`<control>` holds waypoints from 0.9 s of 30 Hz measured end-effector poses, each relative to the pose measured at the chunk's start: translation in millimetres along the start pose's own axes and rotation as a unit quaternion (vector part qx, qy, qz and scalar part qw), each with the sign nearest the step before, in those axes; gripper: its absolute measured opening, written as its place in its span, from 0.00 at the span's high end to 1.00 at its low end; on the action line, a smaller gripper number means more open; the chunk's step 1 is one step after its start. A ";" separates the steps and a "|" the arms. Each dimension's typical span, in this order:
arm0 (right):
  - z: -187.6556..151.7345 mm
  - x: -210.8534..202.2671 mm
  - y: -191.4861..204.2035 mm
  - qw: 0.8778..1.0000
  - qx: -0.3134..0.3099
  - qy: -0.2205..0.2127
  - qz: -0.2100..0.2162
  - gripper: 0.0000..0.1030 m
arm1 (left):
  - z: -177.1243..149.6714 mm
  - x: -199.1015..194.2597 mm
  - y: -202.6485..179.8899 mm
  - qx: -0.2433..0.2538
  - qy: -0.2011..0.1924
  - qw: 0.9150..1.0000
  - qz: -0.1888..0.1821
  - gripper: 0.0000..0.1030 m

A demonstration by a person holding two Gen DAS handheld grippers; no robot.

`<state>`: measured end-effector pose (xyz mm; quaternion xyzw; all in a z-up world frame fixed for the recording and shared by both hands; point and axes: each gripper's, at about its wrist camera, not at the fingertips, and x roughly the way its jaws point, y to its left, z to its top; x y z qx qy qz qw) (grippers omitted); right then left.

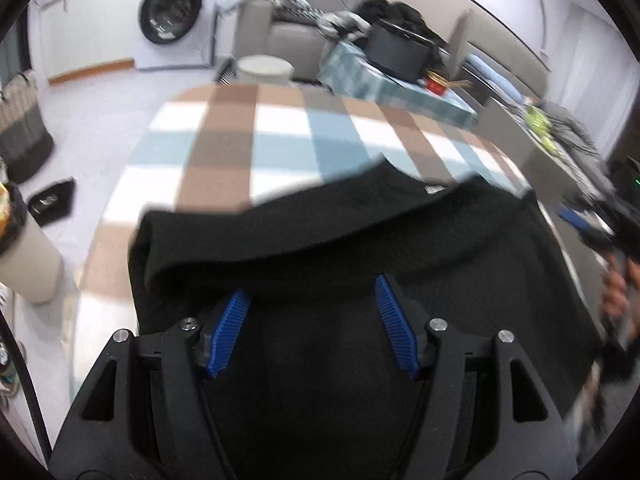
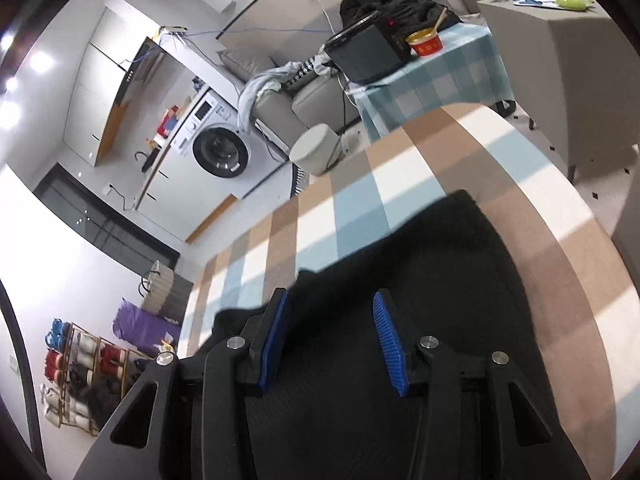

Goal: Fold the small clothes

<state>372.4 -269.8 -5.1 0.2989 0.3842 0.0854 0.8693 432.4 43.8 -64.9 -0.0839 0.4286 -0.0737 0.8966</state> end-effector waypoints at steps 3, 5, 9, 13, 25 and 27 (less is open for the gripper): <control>-5.0 -15.3 -5.4 1.000 -0.007 0.002 -0.013 0.57 | 16.1 3.5 11.3 -0.037 -0.019 0.999 0.024 0.41; -8.1 -24.7 -7.6 1.000 -0.010 0.003 -0.026 0.57 | 17.8 -1.7 17.8 -0.056 -0.020 0.998 -0.001 0.40; -20.1 -40.0 -11.2 0.998 -0.034 0.011 -0.047 0.50 | 6.9 -19.3 24.4 -0.053 -0.020 0.998 0.012 0.40; -40.7 -41.5 -7.7 0.994 -0.084 0.048 -0.058 0.45 | -21.7 -45.5 36.6 -0.066 -0.022 0.997 0.034 0.37; -119.5 -114.2 -47.3 0.987 -0.104 0.063 -0.107 0.32 | -135.7 -110.7 23.9 -0.031 0.012 0.999 0.043 0.26; -136.8 -130.1 -63.9 0.989 -0.086 0.066 -0.104 0.32 | -148.5 -113.0 20.7 -0.036 0.018 0.999 0.034 0.26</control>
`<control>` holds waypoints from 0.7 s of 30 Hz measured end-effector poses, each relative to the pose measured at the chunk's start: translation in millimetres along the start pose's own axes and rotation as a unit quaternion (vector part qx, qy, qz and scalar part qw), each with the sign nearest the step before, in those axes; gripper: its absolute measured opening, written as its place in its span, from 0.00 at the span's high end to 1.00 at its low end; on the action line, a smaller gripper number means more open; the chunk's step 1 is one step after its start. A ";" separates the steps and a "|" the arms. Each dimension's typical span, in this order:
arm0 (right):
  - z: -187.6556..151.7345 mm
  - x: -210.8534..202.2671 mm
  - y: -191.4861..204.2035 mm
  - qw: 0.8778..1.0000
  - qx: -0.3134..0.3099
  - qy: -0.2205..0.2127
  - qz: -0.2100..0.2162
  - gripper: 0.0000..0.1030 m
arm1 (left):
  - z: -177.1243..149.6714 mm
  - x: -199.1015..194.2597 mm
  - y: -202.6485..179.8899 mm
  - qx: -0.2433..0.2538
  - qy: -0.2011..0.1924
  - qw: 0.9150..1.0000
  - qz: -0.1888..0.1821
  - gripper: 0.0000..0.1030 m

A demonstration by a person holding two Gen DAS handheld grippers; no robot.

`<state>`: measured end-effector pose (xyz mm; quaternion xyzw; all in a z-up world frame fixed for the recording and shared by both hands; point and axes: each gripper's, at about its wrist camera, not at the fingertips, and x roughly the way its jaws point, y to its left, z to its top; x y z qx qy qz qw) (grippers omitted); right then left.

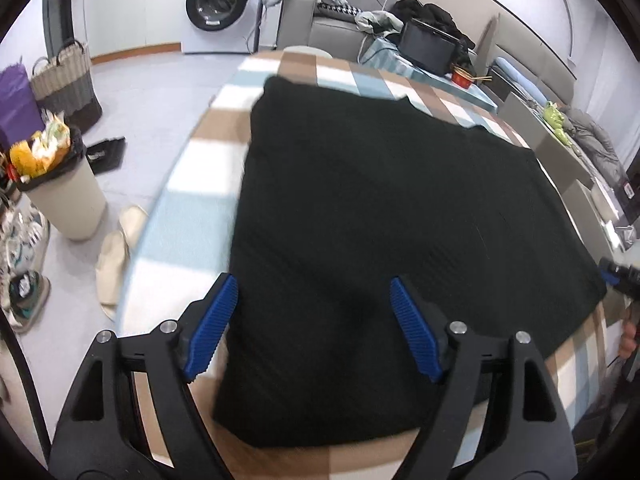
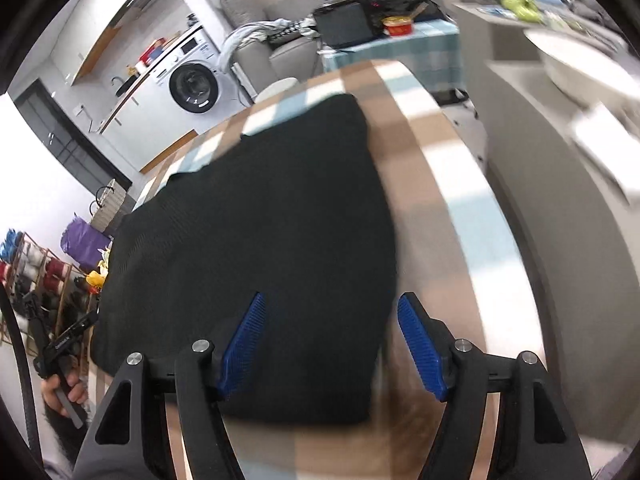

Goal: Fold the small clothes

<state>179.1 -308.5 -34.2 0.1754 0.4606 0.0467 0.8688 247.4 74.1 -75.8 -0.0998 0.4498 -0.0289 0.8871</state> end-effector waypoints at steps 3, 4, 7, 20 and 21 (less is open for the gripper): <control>-19.9 -1.0 -6.4 1.000 0.003 0.007 0.018 0.32 | -14.4 -1.3 -2.4 -0.005 0.007 1.000 -0.004 0.26; -23.9 1.2 -4.7 1.000 -0.002 0.007 0.022 0.34 | -16.5 -1.6 -3.2 -0.006 0.008 1.000 -0.004 0.26; -26.9 4.9 6.4 0.999 -0.023 -0.002 0.031 0.66 | -21.4 -6.3 -7.2 0.001 0.007 1.000 0.003 0.26; -38.8 -5.0 8.2 0.998 -0.063 -0.004 -0.008 0.74 | -36.0 -28.9 -7.6 0.005 -0.006 1.000 0.016 0.26; -38.7 -6.8 6.8 0.998 -0.058 -0.007 0.004 0.70 | -37.7 -30.7 -5.2 0.001 -0.007 1.000 0.016 0.26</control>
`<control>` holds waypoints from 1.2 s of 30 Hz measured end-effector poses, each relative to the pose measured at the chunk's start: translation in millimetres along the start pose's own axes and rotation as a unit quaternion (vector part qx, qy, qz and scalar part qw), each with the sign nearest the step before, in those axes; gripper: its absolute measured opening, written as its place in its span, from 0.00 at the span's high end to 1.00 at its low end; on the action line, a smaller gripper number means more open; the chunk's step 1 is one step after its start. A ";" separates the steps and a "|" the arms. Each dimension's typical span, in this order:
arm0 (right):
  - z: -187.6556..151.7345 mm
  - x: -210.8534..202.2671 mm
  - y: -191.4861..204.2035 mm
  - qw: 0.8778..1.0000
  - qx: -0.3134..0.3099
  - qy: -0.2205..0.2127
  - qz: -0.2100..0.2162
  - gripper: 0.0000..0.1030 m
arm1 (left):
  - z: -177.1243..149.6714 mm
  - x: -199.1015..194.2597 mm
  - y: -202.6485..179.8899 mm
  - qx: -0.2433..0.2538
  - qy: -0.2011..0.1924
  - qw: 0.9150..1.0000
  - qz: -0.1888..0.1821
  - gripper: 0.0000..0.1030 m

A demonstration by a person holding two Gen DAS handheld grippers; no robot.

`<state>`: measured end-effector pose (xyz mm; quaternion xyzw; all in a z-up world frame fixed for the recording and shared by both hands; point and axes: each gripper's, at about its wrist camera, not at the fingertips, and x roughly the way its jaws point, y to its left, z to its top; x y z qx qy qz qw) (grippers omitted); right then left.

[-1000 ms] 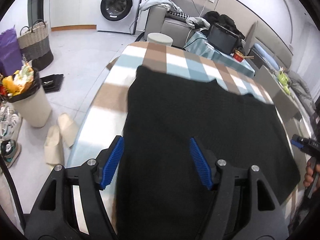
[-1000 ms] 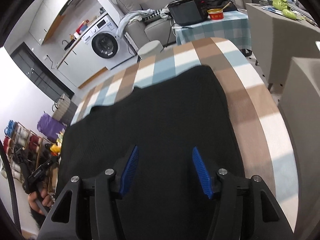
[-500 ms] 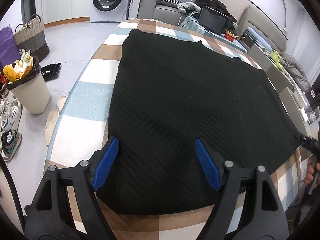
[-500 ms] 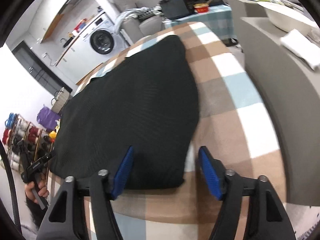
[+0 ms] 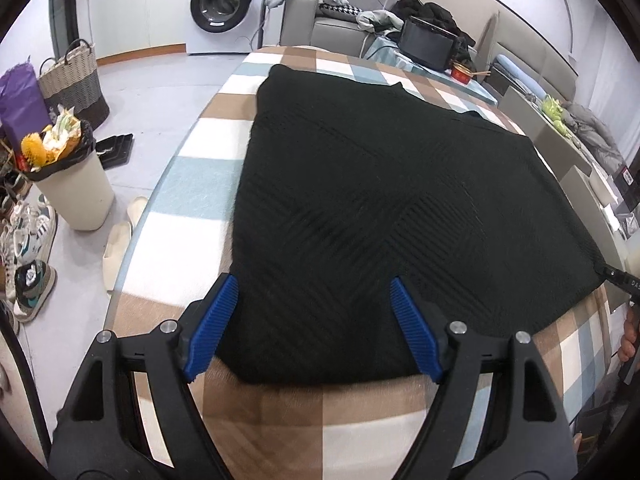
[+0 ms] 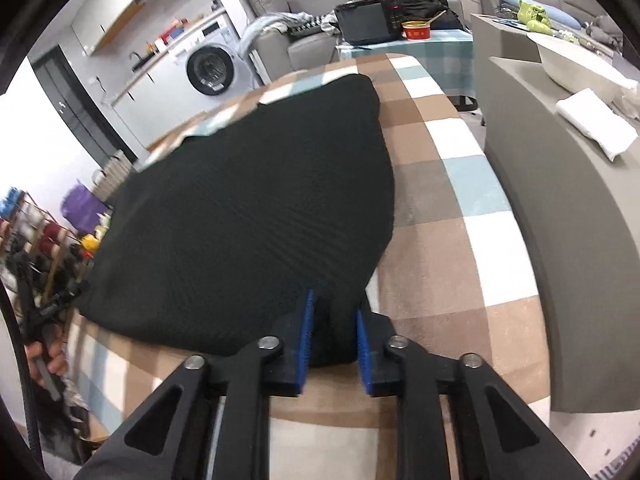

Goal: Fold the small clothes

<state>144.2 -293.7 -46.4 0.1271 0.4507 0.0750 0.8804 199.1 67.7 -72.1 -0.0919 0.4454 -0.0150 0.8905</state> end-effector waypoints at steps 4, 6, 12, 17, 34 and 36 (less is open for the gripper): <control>4.2 8.7 2.7 1.000 0.008 0.004 0.011 0.65 | -6.5 1.8 8.7 -0.024 0.000 1.000 -0.005 0.26; 5.3 12.2 10.4 1.000 -0.008 0.000 -0.005 0.73 | -7.4 4.2 9.2 -0.025 0.000 1.000 -0.004 0.29; -9.2 5.7 21.1 0.999 -0.043 0.014 -0.030 0.86 | -3.0 9.9 15.9 -0.019 0.002 1.000 0.008 0.67; -15.8 -8.7 20.6 0.998 -0.031 0.009 -0.056 0.86 | -2.6 7.8 21.9 -0.018 0.003 1.000 0.001 0.68; -3.2 -14.9 102.3 0.997 -0.067 -0.031 -0.034 0.54 | -38.6 -49.1 36.3 -0.054 -0.027 0.998 0.016 0.62; -6.1 -2.0 118.6 0.996 -0.081 -0.020 -0.027 0.54 | -43.3 -54.9 32.4 -0.054 -0.029 0.998 0.008 0.54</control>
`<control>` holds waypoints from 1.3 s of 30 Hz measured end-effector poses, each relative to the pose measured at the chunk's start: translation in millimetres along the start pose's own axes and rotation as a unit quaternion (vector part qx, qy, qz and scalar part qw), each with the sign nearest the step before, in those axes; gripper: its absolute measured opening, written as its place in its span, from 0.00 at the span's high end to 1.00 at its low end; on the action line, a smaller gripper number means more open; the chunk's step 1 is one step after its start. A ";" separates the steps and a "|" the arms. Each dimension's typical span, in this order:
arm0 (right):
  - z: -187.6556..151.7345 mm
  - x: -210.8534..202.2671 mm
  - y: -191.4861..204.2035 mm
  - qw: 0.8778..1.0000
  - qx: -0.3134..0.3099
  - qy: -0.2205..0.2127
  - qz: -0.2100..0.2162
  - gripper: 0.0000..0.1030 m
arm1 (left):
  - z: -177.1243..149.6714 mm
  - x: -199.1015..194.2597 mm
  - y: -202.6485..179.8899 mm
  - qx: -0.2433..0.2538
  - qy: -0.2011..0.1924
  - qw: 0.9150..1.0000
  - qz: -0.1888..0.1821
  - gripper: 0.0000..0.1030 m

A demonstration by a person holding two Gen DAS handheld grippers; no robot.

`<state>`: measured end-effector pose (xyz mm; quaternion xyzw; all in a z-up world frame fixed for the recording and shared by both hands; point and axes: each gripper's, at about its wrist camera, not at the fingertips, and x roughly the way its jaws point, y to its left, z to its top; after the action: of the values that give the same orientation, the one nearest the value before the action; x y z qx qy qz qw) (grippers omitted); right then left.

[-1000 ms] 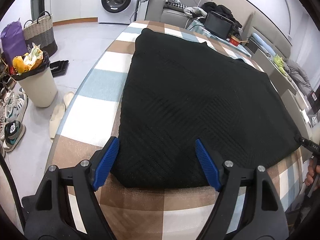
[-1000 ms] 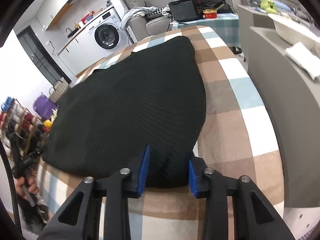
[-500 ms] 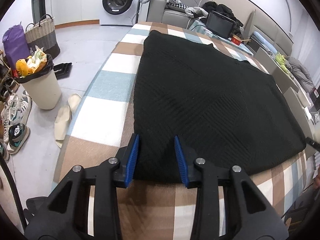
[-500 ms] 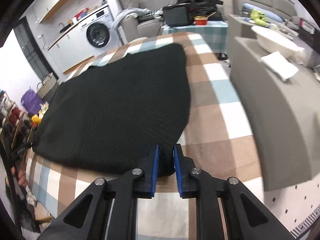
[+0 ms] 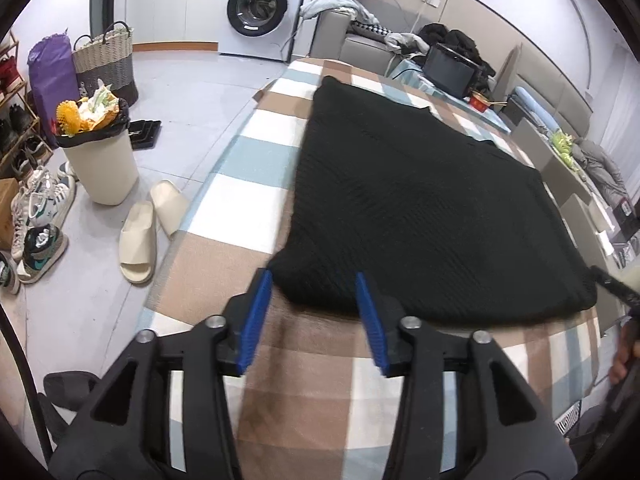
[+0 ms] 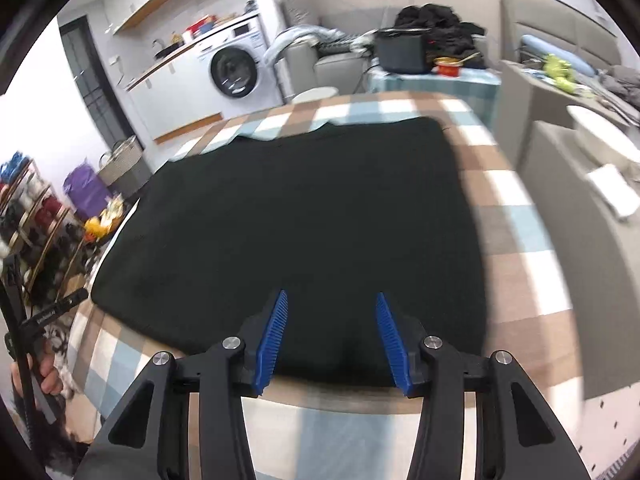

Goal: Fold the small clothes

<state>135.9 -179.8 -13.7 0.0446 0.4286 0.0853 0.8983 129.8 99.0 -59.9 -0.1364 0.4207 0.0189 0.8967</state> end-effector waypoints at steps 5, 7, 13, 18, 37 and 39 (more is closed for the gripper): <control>1.4 31.4 45.0 0.999 -0.042 0.014 0.023 0.45 | -1.0 2.8 -35.3 0.031 0.003 0.999 -0.026 0.42; 2.0 43.7 57.8 0.998 -0.057 0.017 0.027 0.43 | 0.3 9.5 -59.7 0.057 0.003 0.997 -0.044 0.35; -6.6 73.8 58.4 0.997 -0.070 0.041 0.015 0.42 | -2.6 40.0 -136.0 0.173 0.016 0.984 -0.033 0.32; -25.4 55.3 33.9 0.993 -0.103 0.042 -0.031 0.42 | -17.6 58.2 -151.8 0.195 0.046 0.979 -0.027 0.30; -21.6 10.9 -96.5 0.990 0.139 0.002 -0.036 0.35 | 1.6 58.2 -135.6 0.181 0.048 0.982 -0.037 0.27; -21.0 14.7 -104.8 0.988 0.149 0.004 -0.047 0.35 | -0.4 62.3 -136.8 0.183 0.051 0.981 -0.033 0.27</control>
<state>140.7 -279.7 -54.1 0.1575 0.4418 -0.0222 0.8829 190.0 -37.8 -76.1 0.0153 0.4577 -0.0950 0.8839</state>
